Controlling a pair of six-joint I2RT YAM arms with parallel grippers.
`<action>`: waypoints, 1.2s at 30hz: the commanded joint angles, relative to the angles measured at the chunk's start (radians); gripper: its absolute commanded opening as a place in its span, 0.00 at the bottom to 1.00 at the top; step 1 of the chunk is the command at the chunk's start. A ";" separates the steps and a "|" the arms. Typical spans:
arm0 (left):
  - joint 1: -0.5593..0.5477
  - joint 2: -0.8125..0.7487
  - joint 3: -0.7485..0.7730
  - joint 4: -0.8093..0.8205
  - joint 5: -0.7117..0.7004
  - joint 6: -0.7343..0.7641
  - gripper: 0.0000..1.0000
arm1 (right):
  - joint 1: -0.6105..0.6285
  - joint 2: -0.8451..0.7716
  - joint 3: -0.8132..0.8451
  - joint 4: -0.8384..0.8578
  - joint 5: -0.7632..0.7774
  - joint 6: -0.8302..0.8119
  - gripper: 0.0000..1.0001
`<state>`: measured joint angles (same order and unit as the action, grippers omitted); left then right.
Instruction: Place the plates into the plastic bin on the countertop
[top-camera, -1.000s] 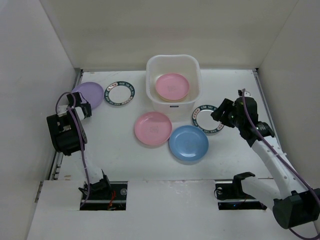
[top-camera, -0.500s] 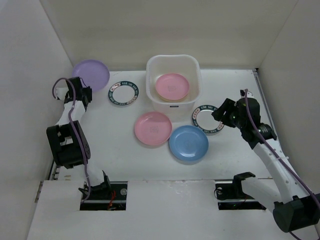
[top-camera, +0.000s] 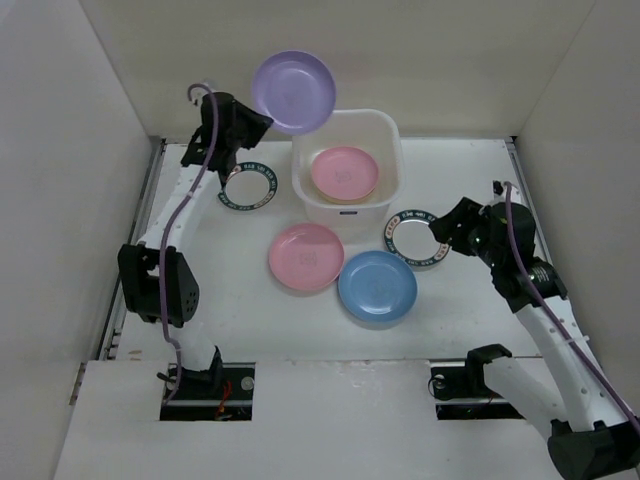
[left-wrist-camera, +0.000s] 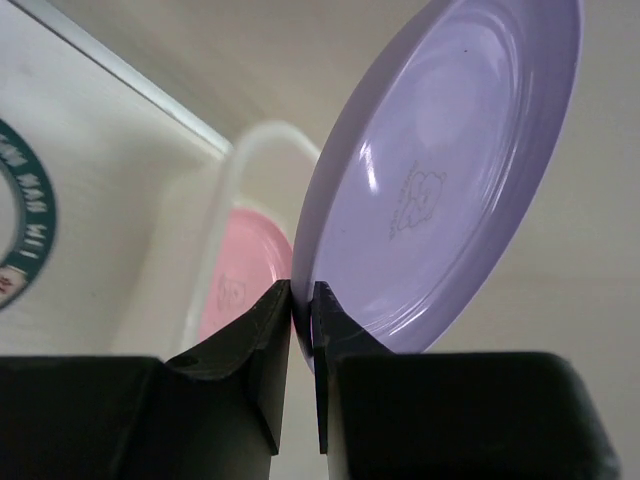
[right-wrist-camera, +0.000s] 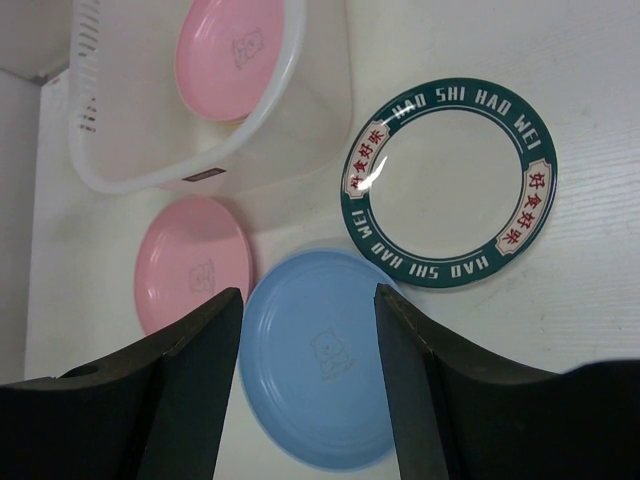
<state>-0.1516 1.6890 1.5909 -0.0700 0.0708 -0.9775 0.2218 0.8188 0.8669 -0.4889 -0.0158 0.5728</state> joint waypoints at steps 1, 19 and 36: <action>-0.094 0.052 0.110 -0.074 0.052 0.181 0.10 | -0.002 -0.033 -0.002 0.000 0.005 -0.008 0.61; -0.298 0.320 0.365 -0.214 -0.055 0.460 0.12 | -0.016 -0.196 -0.039 -0.117 0.023 0.009 0.61; -0.308 0.506 0.477 -0.261 -0.163 0.600 0.27 | -0.017 -0.245 -0.054 -0.188 0.099 0.033 0.61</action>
<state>-0.4667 2.2124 1.9995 -0.3489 -0.0624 -0.4187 0.2153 0.5755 0.8177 -0.6754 0.0490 0.5911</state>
